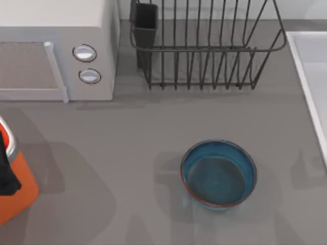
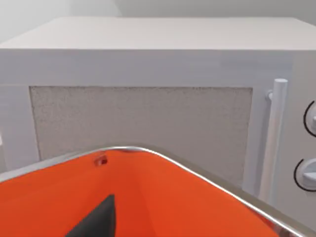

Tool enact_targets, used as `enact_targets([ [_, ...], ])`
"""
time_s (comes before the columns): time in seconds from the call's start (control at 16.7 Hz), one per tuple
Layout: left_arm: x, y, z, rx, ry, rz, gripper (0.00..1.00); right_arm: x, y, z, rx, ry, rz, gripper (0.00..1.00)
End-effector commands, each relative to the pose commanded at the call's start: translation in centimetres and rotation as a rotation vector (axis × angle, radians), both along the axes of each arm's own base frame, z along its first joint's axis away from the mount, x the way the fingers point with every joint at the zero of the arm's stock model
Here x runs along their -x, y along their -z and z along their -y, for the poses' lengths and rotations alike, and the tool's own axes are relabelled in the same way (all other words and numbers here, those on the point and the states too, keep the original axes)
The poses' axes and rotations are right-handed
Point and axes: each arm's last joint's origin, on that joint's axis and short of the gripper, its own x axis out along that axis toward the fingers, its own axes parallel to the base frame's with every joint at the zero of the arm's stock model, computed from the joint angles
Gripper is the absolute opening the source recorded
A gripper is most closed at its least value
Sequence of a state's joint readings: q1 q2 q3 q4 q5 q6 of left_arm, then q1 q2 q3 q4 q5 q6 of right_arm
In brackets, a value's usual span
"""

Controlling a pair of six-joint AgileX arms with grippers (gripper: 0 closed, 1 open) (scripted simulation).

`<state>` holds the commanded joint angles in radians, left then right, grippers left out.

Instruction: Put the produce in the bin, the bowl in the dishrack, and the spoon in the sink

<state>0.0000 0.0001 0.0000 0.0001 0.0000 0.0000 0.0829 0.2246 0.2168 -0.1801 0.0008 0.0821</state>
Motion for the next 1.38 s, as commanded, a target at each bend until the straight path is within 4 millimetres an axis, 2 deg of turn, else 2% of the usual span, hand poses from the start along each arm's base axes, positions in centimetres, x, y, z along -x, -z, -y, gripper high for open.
enact_targets([
  [0.12,0.0,0.0,0.0,0.000,0.000,0.000,1.00,-1.0,-2.2,-0.7,-0.035,-0.040,-0.140,1.00],
  [0.24,0.0,0.0,0.0,0.000,0.000,0.000,1.00,-2.8,-4.0,-1.8,-0.062,-0.074,-0.322,1.00],
  [0.48,0.0,0.0,0.0,0.000,0.000,0.000,1.00,-8.1,-5.8,-5.4,-0.070,-0.101,-0.741,1.00],
  [0.72,0.0,0.0,0.0,0.000,0.000,0.000,1.00,-13.2,-5.2,-10.2,-0.016,-0.073,-1.091,1.00],
  [0.9,0.0,0.0,0.0,0.000,0.000,0.000,1.00,-15.6,-4.2,-13.5,0.041,-0.037,-1.258,1.00],
  [1.14,0.0,0.0,0.0,0.000,0.000,0.000,1.00,-17.3,-3.2,-16.2,0.099,0.003,-1.367,1.00],
  [1.38,0.0,0.0,0.0,0.000,0.000,0.000,1.00,-17.5,-3.1,-16.5,0.106,0.009,-1.379,1.00],
])
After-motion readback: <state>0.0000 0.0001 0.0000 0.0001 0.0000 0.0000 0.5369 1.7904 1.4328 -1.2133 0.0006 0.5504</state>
